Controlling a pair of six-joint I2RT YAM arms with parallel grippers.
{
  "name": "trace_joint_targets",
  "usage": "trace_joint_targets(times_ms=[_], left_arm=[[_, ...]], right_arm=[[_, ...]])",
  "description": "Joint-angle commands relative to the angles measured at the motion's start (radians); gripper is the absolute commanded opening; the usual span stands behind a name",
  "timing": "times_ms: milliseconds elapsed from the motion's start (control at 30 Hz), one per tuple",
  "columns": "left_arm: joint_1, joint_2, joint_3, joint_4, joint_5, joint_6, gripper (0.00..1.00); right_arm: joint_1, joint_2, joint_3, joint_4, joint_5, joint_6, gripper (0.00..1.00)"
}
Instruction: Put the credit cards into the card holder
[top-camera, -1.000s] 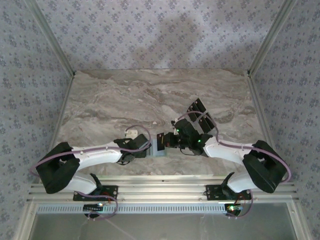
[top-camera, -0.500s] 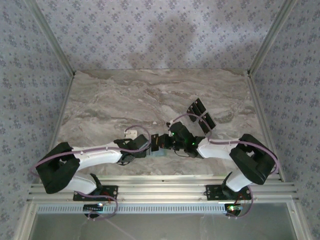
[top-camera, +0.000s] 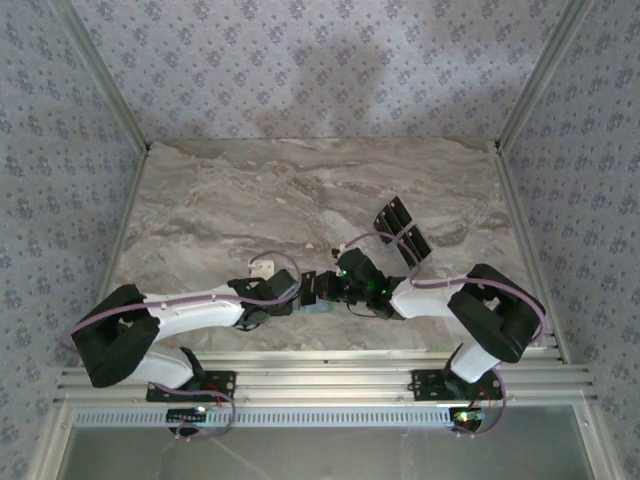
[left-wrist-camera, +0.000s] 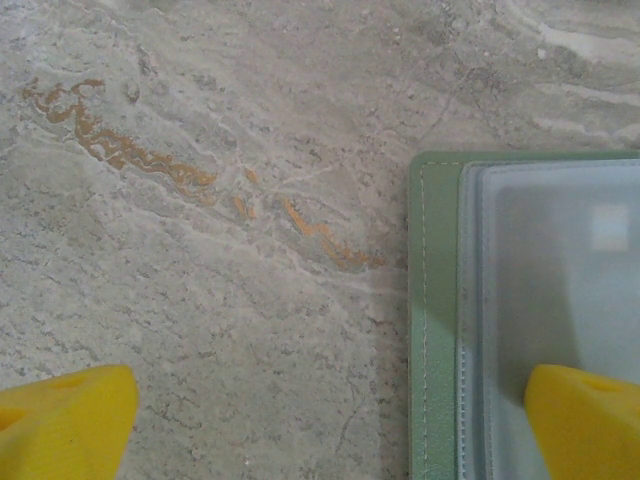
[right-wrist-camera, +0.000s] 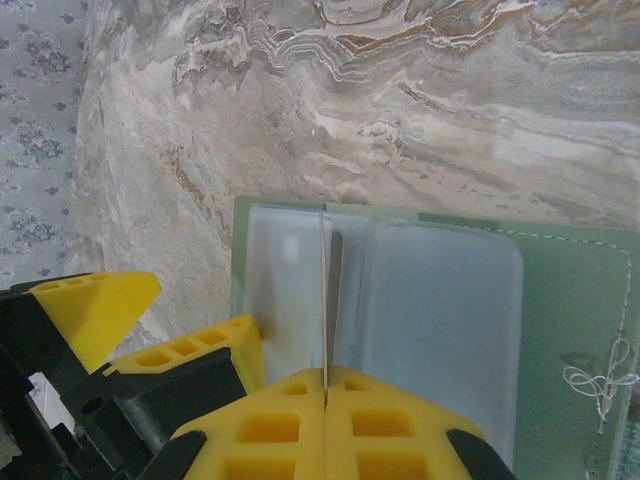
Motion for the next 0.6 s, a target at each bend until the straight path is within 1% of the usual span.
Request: trace_joint_targets(times_ms=[0, 567], left_arm=[[-0.002, 0.005, -0.035, -0.079, -0.013, 0.002, 1.00], [-0.002, 0.006, -0.033, -0.081, -0.013, 0.003, 1.00]], right_arm=[[0.008, 0.022, -0.012, 0.036, 0.021, 0.020, 0.00], [0.008, 0.051, -0.039, 0.080, 0.006, 0.042, 0.00]])
